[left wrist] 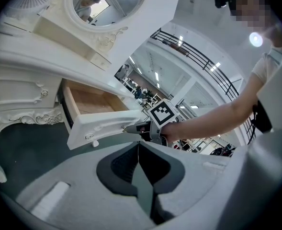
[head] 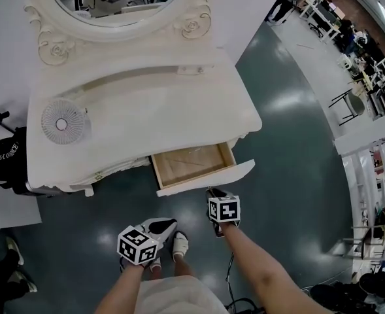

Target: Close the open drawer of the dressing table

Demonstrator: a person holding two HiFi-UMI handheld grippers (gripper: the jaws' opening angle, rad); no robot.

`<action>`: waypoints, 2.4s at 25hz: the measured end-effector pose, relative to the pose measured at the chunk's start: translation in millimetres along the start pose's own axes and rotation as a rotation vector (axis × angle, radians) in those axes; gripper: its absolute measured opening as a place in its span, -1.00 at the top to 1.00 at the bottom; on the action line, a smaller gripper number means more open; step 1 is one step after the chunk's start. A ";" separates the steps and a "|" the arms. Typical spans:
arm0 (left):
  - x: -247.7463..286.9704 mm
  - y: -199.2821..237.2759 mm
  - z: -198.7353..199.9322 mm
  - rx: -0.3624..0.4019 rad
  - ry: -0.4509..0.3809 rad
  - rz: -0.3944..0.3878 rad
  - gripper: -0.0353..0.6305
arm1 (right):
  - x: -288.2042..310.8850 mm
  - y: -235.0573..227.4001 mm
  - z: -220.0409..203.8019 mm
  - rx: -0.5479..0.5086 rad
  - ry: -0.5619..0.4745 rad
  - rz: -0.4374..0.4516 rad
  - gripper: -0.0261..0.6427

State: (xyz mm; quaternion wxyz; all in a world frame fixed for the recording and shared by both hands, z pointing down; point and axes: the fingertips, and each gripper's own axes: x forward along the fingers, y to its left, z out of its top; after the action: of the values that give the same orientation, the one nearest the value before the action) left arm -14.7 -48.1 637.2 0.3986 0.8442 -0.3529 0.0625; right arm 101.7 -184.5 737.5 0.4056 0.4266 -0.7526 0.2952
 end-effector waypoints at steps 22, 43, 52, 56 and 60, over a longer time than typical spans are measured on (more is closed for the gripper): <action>14.7 32.9 12.5 -0.036 0.010 0.033 0.86 | 37.4 6.8 64.3 -0.023 -0.042 0.028 0.66; 24.3 48.5 18.9 -0.056 0.018 0.045 0.86 | 56.5 10.7 96.7 -0.039 -0.047 0.032 0.66; 33.2 60.3 16.6 -0.065 0.057 0.085 0.86 | 66.4 12.3 112.9 -0.064 -0.043 0.031 0.66; 34.2 71.9 16.4 -0.068 0.087 0.145 0.86 | 69.0 13.0 117.6 -0.066 -0.043 0.030 0.66; 33.8 77.3 19.5 -0.074 0.092 0.167 0.86 | 71.2 13.4 122.6 -0.059 -0.046 0.029 0.66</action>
State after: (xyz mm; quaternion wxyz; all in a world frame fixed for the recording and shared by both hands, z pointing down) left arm -43.0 -114.0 685.7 0.4386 0.7929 -0.4052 0.1211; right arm 24.1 -303.9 736.7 0.3963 0.4100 -0.7763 0.2688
